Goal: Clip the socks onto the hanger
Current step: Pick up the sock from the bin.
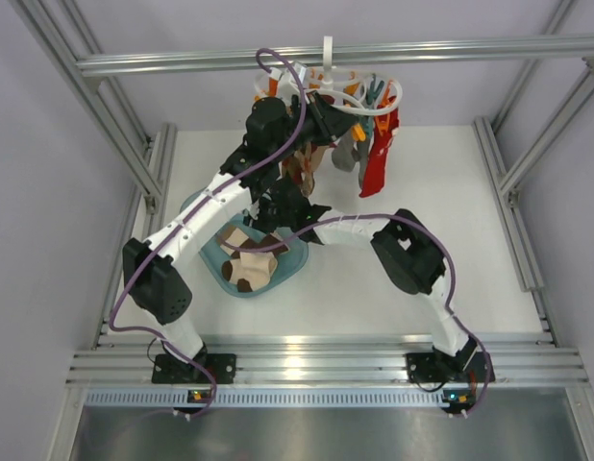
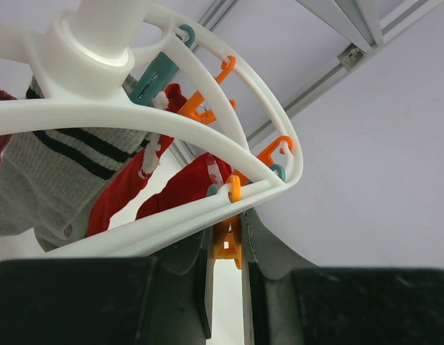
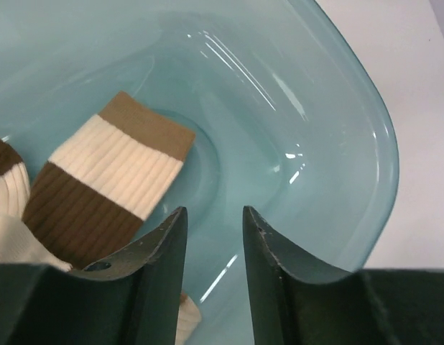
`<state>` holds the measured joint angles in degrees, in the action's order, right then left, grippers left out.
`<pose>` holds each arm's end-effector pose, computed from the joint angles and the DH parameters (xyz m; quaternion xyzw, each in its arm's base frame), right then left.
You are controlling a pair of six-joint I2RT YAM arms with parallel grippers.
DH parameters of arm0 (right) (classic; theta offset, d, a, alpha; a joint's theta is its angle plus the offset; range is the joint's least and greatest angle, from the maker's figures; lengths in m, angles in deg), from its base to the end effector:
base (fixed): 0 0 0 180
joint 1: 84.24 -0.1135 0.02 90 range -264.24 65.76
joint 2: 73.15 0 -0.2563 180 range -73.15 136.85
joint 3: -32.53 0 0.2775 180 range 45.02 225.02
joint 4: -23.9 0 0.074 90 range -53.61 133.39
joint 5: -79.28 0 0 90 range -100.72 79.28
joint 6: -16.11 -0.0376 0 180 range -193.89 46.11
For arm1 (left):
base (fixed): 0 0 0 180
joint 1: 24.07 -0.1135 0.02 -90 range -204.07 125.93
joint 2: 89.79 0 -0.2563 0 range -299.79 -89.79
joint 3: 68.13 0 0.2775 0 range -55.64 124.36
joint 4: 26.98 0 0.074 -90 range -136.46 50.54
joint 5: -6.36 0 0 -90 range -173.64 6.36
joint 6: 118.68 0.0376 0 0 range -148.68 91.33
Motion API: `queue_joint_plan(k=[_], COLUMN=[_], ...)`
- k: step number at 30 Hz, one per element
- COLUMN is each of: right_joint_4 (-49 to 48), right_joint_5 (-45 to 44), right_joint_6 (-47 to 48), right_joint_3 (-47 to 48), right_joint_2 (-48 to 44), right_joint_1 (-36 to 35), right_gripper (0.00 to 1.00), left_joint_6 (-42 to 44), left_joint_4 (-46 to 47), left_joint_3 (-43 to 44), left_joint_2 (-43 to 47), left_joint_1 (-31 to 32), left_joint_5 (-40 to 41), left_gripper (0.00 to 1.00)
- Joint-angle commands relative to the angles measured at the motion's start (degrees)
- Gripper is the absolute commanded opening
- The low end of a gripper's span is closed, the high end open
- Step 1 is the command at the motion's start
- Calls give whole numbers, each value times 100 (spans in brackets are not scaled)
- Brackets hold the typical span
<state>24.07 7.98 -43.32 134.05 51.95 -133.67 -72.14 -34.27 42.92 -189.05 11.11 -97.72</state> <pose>0.3304 0.4044 0.1680 -0.5992 0.5760 0.2226 0.5096 0.3568 -0.2627 0.4318 0.0411 0.6784 -0.5262 0.5111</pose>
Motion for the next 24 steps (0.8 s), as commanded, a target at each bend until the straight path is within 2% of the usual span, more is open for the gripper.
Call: queue_joint_plan(k=[1,14,24], right_joint_4=[98,1416,2646], right_joint_5=[-234,-384,-587], right_joint_6=[-349,-991,-543], right_joint_3=[501,1634,2258], right_joint_2=[-12,840,1227], right_joint_1=[-286,-594,-770], right_gripper=[39,52,53], left_joint_6=[-4,-66,-48], left_joint_4=[201,228,158], left_joint_3=[146,119,207], left_joint_2=[-348,-366,-392], left_joint_1=[-99,-99,-90], left_joint_5=[73,55,64], left_gripper=[0,0,0])
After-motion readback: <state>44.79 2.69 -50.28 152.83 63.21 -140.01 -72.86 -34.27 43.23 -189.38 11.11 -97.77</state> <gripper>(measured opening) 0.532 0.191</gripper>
